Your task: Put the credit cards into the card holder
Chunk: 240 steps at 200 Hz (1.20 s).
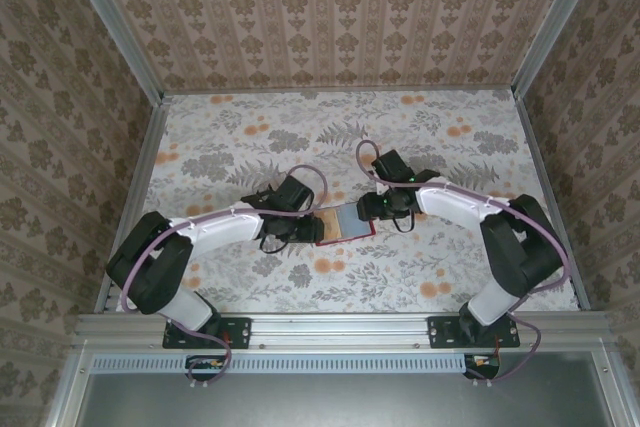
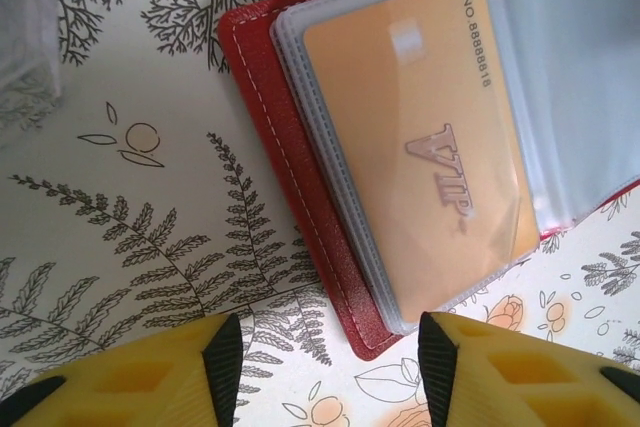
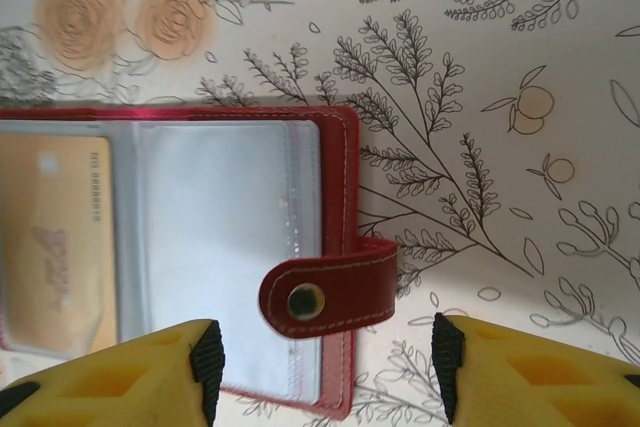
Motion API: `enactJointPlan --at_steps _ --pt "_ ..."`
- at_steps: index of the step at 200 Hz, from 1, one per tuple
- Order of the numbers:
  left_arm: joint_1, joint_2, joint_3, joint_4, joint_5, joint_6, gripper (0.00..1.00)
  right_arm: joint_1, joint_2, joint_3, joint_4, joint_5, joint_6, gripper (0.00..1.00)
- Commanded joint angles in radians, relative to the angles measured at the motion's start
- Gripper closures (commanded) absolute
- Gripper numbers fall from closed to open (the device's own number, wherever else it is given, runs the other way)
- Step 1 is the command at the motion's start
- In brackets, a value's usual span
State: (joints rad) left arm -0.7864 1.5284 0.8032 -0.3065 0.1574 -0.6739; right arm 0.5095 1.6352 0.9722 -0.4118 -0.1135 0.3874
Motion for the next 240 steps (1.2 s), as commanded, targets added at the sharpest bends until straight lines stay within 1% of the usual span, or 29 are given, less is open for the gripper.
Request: enactJointPlan --at_steps 1,18,26,38,56,68,88,127,162,175,190,205,240 --pt "-0.02 -0.005 0.007 -0.003 -0.007 -0.022 0.45 0.02 0.044 0.053 -0.046 0.03 -0.037 0.39" --pt "-0.023 0.019 0.019 -0.004 -0.006 -0.029 0.45 0.022 0.07 0.064 -0.041 0.04 -0.039 0.4" --pt "-0.022 0.033 0.025 -0.001 -0.002 -0.032 0.45 0.021 0.076 0.068 -0.041 0.05 -0.04 0.43" --pt "-0.023 0.047 0.03 0.01 0.004 -0.033 0.45 0.021 0.08 0.067 -0.035 0.058 -0.042 0.48" --pt "-0.023 0.066 0.038 0.023 -0.004 -0.035 0.45 0.019 0.079 0.067 -0.032 0.061 -0.043 0.61" --pt "-0.021 0.078 0.05 0.019 -0.013 -0.035 0.45 0.015 0.077 0.063 -0.032 0.063 -0.041 0.67" --pt "-0.022 0.097 0.068 0.018 -0.015 -0.034 0.45 0.009 0.064 0.052 -0.026 0.063 -0.041 0.76" --pt "-0.022 0.12 0.091 0.013 -0.019 -0.027 0.46 -0.009 0.045 0.017 -0.001 0.043 -0.039 0.88" --pt "-0.022 0.148 0.111 0.012 -0.017 -0.025 0.47 -0.012 0.07 -0.002 0.034 -0.02 -0.029 0.93" --pt "-0.022 0.154 0.118 0.009 -0.014 -0.024 0.51 -0.012 0.076 -0.011 0.055 -0.06 -0.021 0.95" --pt "-0.022 0.152 0.13 -0.008 -0.014 -0.015 0.59 -0.012 0.075 -0.021 0.083 -0.109 -0.008 0.96" --pt "-0.021 0.131 0.137 -0.031 -0.025 -0.007 0.63 -0.012 0.074 -0.028 0.105 -0.16 0.004 0.96" --pt "-0.022 0.084 0.138 -0.036 -0.028 -0.003 0.63 -0.012 0.082 -0.056 0.166 -0.261 0.048 0.98"
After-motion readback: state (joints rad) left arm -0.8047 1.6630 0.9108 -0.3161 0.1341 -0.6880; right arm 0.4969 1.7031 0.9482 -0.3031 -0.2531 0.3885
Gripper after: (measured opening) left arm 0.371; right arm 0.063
